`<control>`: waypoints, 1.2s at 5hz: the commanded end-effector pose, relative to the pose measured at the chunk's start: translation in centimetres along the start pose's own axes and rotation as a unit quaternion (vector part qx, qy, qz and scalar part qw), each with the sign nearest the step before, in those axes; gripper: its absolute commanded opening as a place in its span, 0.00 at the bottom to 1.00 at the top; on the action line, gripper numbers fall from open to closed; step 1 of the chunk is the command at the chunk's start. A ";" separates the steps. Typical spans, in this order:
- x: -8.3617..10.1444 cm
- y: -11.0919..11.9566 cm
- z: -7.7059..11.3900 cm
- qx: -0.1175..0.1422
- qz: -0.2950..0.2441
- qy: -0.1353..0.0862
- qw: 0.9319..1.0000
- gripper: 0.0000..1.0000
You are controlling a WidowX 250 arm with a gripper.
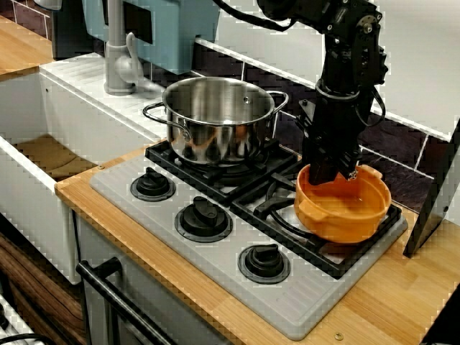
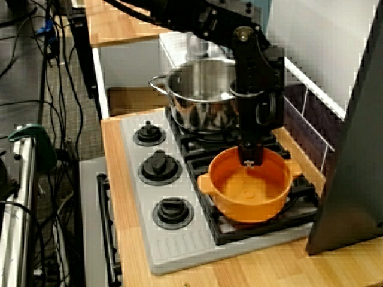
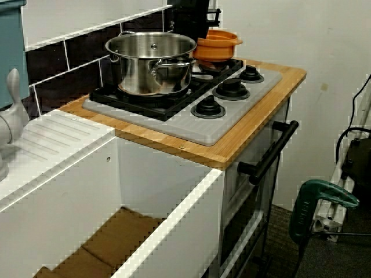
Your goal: Lift pot from stove
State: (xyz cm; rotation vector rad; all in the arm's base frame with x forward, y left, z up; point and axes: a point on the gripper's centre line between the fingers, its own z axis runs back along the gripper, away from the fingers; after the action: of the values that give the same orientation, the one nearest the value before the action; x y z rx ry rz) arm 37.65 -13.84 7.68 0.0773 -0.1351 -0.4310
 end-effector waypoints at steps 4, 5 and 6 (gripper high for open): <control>-0.6 0.7 8.4 -0.022 -0.009 -0.072 0.997 0.00; -0.5 0.9 9.1 -0.026 -0.007 -0.075 0.997 0.00; -0.6 1.2 9.8 -0.035 -0.002 -0.078 0.996 0.00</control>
State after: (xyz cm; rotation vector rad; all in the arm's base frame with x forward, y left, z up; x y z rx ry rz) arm 36.12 -13.32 13.73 -0.0122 -0.1701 -0.4512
